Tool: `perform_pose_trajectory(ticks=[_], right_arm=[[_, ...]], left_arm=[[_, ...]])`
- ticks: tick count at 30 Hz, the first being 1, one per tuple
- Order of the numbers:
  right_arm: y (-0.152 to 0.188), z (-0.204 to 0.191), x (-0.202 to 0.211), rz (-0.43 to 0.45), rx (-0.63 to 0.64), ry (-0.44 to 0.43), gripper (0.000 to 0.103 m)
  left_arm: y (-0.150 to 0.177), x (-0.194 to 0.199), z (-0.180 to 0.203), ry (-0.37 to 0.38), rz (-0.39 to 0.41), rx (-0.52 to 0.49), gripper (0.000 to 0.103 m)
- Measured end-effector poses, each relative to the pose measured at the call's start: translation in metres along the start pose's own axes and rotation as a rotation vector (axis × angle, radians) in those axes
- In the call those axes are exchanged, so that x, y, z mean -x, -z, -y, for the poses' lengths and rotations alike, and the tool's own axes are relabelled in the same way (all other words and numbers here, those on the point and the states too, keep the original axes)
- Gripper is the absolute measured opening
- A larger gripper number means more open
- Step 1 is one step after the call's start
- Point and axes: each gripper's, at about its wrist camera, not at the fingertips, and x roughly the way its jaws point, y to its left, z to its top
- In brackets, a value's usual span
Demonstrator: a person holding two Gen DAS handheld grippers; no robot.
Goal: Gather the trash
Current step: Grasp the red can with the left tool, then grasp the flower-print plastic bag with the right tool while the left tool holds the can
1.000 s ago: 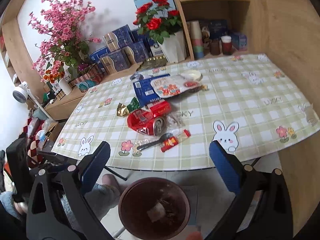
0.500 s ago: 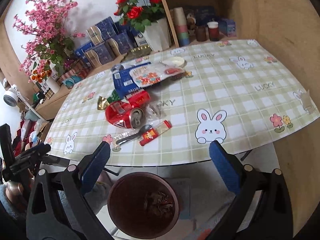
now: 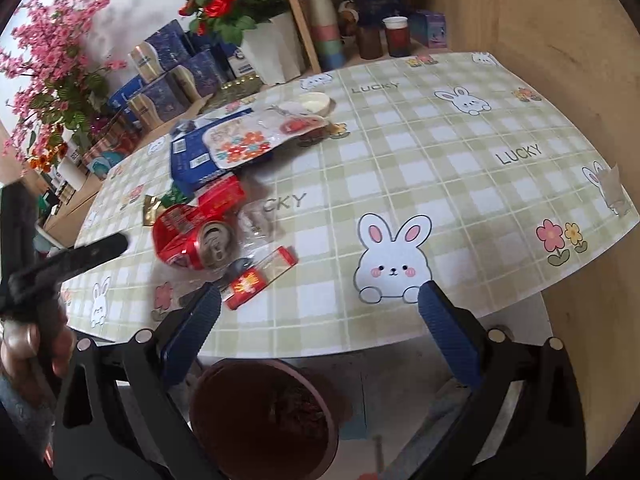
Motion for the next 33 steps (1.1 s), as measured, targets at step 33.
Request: perform_pose_trajectory(ticks=[33], right_arm=[[-0.134,-0.022,-0.188,-0.074,-0.492,-0.324,0.083]], left_arm=[[-0.015,0.044,-0.07,-0.073,0.166,0.165,0.04]])
